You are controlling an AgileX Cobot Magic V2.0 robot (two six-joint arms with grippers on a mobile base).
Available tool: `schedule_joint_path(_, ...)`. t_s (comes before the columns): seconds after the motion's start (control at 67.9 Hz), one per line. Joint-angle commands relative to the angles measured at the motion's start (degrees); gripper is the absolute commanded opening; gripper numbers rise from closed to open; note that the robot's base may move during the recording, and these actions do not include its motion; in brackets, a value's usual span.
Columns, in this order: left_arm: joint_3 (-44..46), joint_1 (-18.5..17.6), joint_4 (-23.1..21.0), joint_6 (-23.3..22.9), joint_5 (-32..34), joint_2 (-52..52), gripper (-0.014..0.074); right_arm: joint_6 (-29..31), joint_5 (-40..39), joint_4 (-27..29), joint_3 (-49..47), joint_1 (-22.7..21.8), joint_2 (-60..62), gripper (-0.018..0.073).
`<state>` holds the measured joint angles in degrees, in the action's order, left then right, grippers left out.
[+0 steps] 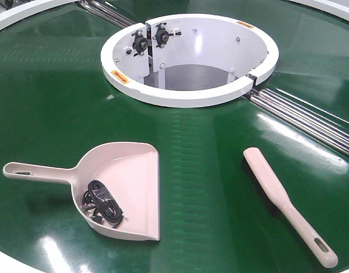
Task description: Clean and inspect green conveyor with broom and dustpan
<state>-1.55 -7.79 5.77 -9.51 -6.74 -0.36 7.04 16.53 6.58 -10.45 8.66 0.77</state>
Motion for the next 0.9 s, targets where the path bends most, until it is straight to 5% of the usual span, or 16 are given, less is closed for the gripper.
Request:
schedule_joint_path(0.0,-1.8,0.1,0.0,-0.7,3.9,-1.2,-0.0008,0.1,-4.0,0.0,-1.5,-0.4,-1.1,-0.0010)
schedule_joint_path(0.56,-1.7,0.1,0.0,-0.7,3.9,-1.2,-0.0008,0.2,-3.9,-0.1,-1.5,-0.4,-1.1,-0.0010)
schedule_joint_path(0.678,-1.7,0.1,0.0,-0.7,3.9,-1.2,-0.0008,2.7,-2.3,-6.6,-0.6,-0.6,-1.0,-0.0010)
schedule_joint_path(0.884,-1.7,0.1,0.0,-0.7,3.9,-1.2,-0.0008,-2.7,-4.6,-8.1,6.5,-9.5,-0.3,-0.0010)
